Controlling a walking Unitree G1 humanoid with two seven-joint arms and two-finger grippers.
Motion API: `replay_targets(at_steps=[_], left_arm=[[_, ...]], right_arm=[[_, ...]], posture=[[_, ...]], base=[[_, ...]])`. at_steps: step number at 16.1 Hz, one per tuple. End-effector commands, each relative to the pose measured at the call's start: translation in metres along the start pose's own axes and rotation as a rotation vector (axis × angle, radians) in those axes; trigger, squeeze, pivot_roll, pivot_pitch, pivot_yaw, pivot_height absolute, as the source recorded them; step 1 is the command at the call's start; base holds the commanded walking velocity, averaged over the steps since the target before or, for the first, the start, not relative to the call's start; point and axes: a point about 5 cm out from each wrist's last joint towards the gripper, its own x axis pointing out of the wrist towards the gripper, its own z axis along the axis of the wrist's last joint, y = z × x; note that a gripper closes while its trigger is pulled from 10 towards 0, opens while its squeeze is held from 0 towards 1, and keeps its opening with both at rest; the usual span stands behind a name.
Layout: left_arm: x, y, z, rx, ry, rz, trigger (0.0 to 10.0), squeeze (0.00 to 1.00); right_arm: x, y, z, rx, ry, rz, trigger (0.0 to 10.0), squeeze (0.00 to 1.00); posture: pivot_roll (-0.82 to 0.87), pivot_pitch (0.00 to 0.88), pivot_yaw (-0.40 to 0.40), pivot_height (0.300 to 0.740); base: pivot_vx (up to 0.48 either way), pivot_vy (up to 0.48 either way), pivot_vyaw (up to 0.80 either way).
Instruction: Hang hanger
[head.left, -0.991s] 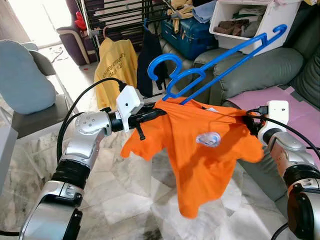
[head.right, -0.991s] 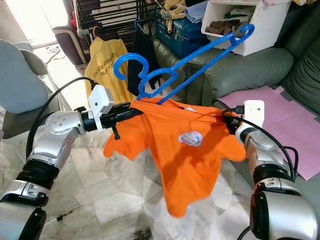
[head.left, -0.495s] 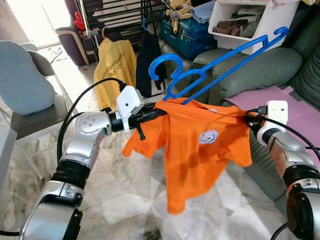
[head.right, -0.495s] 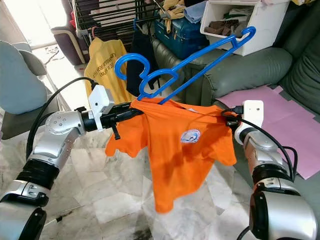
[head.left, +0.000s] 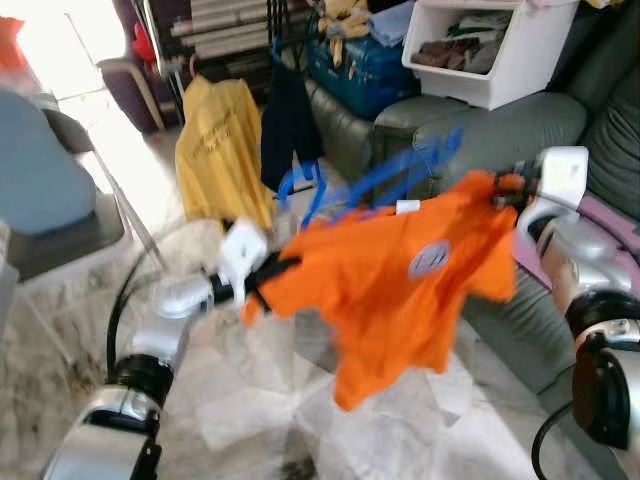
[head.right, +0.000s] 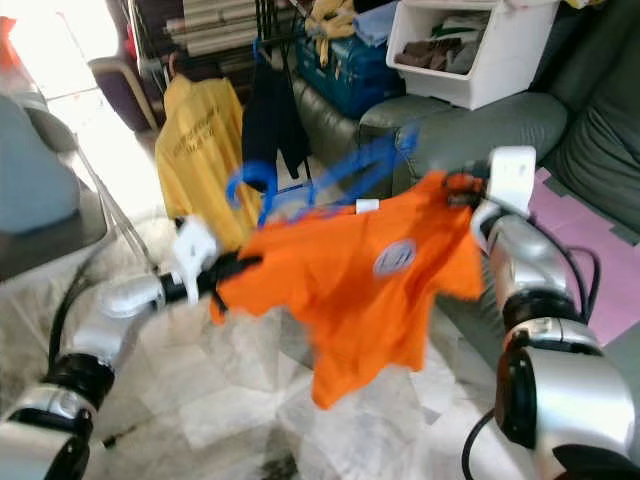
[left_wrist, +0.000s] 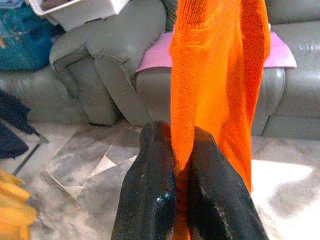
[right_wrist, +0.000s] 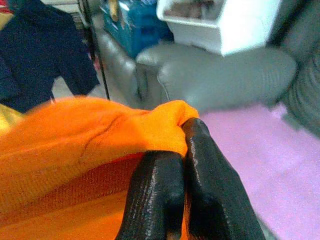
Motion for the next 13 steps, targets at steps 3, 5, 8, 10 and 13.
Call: replay_targets(at_steps=[3,5,8,10,13], left_arm=[[-0.01,0.015,0.004,0.039,0.002,0.067,0.0,0.0],[-0.011,0.012,-0.002,0.058,0.009,0.035,0.0,0.0],[-0.011,0.011,0.005,-0.042,-0.088,0.016,0.0,0.0],[-0.01,0.004,0.008,-0.157,-0.147,-0.086,0.0,0.0],[-0.014,-0.013,-0.007,-0.147,-0.043,-0.272,0.0,0.0]], right_arm=[[0.0,-0.009,0.01,-0.014,-0.05,-0.076,0.0,0.0],[0.002,-0.006,0.017,-0.025,-0.059,-0.072,0.0,0.0],[0.002,-0.006,0.009,-0.032,-0.006,-0.088,0.0,0.0],[0.002,-0.005,0.004,-0.014,0.016,-0.09,0.0,0.0],[0.004,-0.003,0.01,-0.012,0.006,-0.092,0.0,0.0]], posture=[[-0.17,0.0,0.064,0.74],[-0.17,0.0,0.062,0.74],[-0.17,0.0,0.056,0.74],[-0.17,0.0,0.055,0.74],[-0.17,0.0,0.053,0.74]], base=[[0.0,0.0,0.0],[0.0,0.0,0.0],[0.0,0.0,0.0],[0.0,0.0,0.0],[0.0,0.0,0.0]])
